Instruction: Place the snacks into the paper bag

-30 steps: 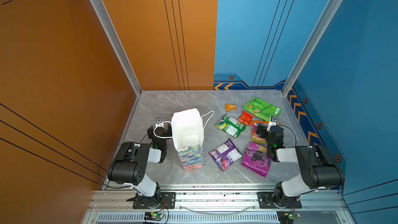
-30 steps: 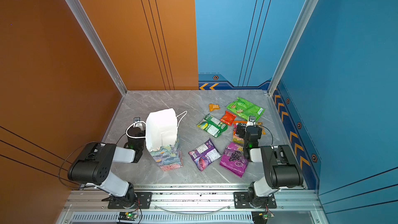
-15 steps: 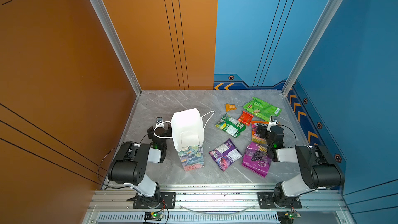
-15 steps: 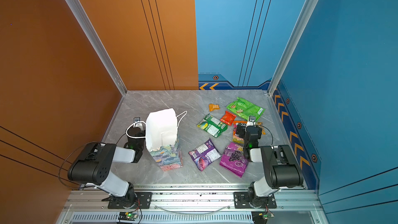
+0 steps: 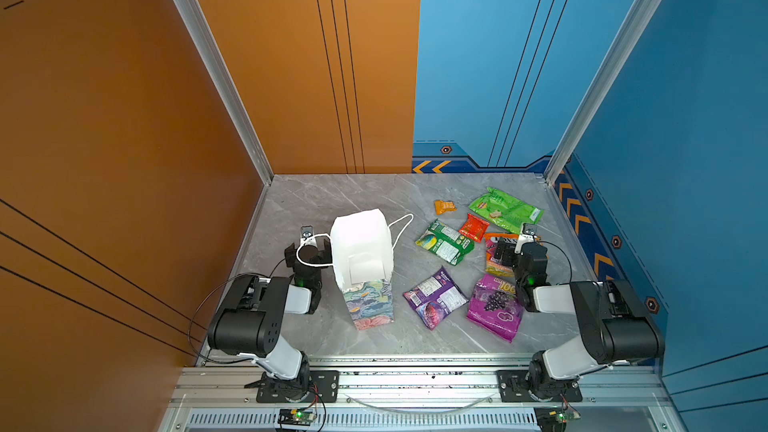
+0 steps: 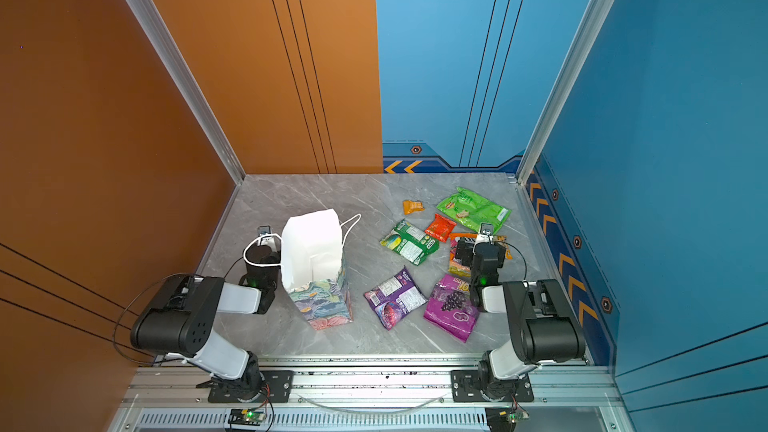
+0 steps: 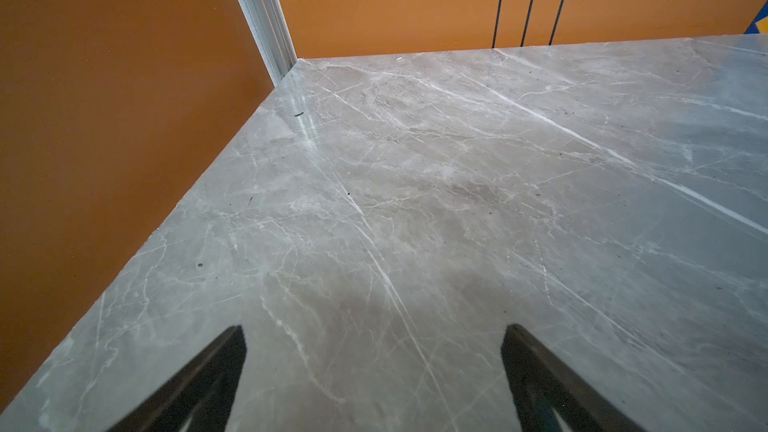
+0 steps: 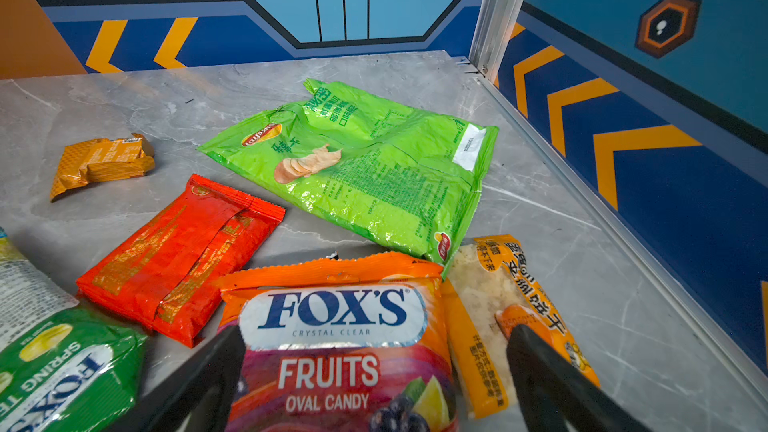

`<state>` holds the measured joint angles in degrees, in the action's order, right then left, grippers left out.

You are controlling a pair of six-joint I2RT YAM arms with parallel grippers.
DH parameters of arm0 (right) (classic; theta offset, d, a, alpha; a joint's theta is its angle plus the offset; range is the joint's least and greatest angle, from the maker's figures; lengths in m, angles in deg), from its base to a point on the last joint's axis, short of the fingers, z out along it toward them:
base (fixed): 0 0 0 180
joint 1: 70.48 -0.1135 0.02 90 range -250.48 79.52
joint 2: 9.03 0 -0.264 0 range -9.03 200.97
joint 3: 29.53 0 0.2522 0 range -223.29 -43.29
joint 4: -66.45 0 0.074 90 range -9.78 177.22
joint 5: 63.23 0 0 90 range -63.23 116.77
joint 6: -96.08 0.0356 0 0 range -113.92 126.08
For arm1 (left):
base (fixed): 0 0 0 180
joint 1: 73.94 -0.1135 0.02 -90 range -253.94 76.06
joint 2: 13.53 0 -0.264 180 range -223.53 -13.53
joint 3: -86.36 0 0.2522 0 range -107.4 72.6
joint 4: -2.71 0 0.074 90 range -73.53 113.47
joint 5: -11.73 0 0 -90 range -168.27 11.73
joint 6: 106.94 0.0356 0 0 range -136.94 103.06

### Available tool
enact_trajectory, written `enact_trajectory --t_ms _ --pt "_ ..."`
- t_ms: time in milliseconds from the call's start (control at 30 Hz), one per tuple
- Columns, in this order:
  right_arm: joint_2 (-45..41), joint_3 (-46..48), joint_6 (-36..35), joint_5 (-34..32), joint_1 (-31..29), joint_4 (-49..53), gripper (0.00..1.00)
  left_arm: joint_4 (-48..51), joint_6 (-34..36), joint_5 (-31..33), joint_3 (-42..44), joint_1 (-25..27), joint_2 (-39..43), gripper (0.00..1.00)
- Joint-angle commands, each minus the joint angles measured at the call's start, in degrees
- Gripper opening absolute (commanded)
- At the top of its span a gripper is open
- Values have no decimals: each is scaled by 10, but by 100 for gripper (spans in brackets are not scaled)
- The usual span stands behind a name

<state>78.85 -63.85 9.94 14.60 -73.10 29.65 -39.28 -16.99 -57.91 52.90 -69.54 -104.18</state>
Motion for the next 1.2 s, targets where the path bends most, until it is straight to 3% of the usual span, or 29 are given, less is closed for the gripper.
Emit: enact_trajectory --t_ms 0,200,400,633,700,833,1033,1100,1167 --pt "-4 -7 -5 1 -1 0 100 -1 -6 27 -5 9 14 98" --pt "-49 25 -27 -13 -23 -22 100 -65 0 44 30 17 23 98" --pt "-131 1 -39 -46 -47 105 100 -79 1 41 38 17 24 98" --pt "-232 -25 -22 -28 -66 201 100 -87 21 46 46 33 36 98" --pt "-265 -39 -12 0 -68 246 100 -81 32 151 48 63 64 98" --pt "-326 -37 18 28 -76 282 100 57 10 167 30 69 153 98" --pt "-391 -69 113 4 -73 391 100 125 -46 314 30 94 245 98" --pt "-410 -84 140 22 -68 431 100 259 -115 345 1 92 284 98" --pt "-430 -94 176 59 -53 458 100 481 -248 350 -59 71 331 98"
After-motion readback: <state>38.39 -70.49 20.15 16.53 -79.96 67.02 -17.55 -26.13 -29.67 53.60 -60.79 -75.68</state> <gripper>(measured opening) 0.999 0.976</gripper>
